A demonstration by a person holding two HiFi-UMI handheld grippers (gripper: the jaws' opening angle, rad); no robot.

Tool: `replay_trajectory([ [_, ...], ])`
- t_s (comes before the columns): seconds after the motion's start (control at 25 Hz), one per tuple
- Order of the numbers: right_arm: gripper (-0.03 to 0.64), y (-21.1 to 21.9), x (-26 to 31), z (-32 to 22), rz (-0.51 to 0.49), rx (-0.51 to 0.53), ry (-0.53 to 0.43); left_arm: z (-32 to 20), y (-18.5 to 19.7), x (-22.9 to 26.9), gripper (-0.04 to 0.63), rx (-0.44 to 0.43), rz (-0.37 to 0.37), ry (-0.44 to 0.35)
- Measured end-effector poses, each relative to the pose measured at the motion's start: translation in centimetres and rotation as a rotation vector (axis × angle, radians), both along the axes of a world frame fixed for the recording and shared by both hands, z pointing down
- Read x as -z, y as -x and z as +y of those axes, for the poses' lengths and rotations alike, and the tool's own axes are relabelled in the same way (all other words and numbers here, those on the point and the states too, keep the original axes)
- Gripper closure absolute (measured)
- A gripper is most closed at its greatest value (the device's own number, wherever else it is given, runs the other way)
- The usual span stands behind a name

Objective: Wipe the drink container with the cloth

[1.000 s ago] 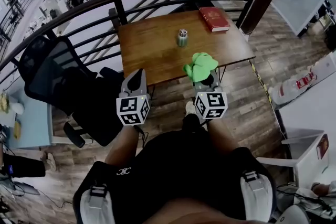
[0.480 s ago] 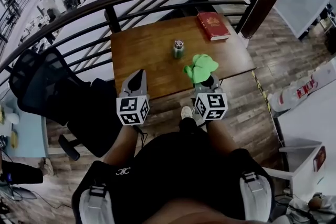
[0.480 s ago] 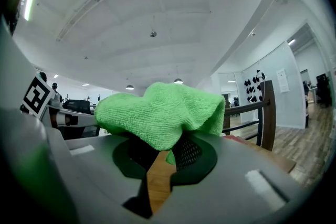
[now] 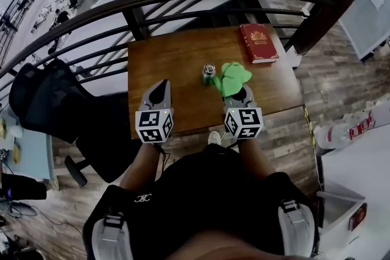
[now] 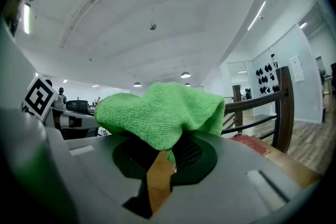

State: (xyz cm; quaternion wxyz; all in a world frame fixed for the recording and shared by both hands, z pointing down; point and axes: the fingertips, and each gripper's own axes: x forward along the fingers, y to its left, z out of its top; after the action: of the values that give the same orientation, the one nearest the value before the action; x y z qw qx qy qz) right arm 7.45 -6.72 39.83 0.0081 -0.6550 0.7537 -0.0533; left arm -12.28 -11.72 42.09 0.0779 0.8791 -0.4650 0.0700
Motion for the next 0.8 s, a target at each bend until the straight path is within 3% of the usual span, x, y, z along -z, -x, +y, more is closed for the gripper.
replay_trajectory([
  [0.52,0.566,-5.2,-0.9,-10.7,-0.011,0.154,0.067,-8.3,-6.4,0.2,0.541,0.088,-0.011,0.022],
  [0.68,0.566,-4.9,-1.0,-11.6,-0.025,0.146,0.061,-9.7,-6.9,-0.5,0.541,0.028,-0.032,0.03],
  [0.8,0.566,-4.8,-1.7,-12.0,-0.091,0.126,0.084,-10.4,-7.7,-0.8,0.541,-0.026,-0.052,0.029],
])
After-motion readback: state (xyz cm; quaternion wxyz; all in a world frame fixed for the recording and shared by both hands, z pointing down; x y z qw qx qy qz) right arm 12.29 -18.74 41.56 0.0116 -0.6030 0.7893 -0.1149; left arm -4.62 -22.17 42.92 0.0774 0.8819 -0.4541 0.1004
